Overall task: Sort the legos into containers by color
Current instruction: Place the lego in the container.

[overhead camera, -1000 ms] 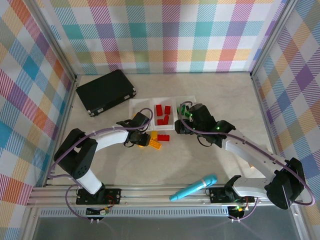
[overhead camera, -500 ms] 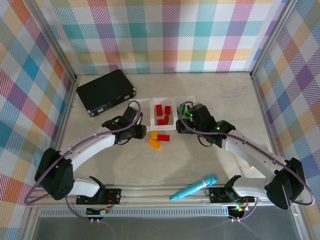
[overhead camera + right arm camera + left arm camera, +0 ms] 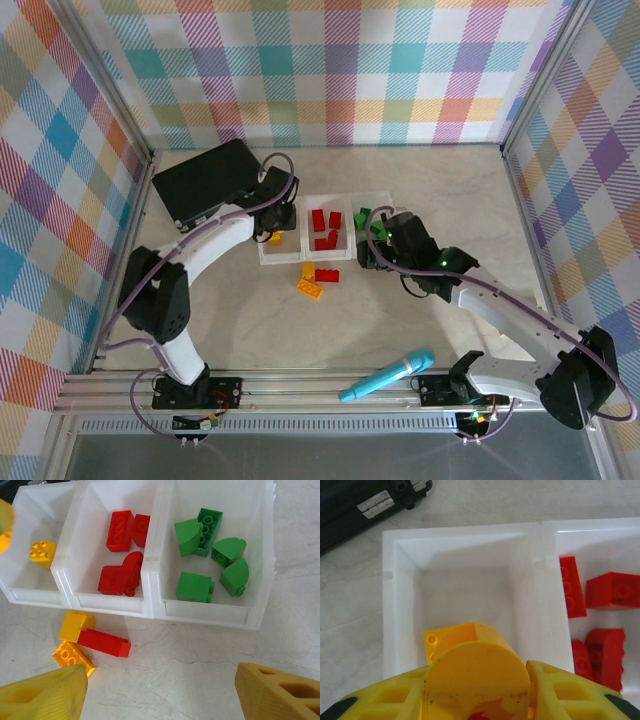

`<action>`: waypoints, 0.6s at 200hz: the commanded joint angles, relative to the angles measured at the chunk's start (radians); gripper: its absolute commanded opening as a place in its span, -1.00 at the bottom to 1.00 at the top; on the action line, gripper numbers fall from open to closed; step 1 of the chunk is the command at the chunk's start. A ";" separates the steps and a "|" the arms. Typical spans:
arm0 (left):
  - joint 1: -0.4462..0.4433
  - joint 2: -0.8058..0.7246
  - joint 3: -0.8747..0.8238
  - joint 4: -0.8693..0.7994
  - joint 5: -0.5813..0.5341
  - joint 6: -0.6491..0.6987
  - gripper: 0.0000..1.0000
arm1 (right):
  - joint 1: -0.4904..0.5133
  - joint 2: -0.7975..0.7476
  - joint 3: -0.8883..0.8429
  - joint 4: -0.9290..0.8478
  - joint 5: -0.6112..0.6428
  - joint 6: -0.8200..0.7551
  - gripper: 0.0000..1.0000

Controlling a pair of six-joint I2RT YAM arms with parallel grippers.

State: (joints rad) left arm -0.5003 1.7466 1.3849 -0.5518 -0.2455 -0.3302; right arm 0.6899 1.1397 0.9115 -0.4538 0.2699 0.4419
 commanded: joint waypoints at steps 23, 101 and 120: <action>0.017 0.087 0.077 -0.007 0.048 -0.049 -0.09 | -0.011 -0.056 -0.026 -0.029 0.017 0.012 0.56; 0.018 -0.059 0.010 -0.014 0.100 -0.019 0.83 | -0.016 -0.066 -0.033 -0.058 0.018 0.025 0.57; 0.012 -0.150 -0.060 -0.019 0.134 -0.008 0.86 | -0.016 -0.053 -0.031 -0.065 -0.002 0.038 0.57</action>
State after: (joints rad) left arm -0.4889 1.7351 1.3907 -0.5488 -0.1604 -0.3637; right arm 0.6796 1.0908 0.8890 -0.4973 0.2768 0.4534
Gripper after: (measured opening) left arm 0.927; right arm 0.785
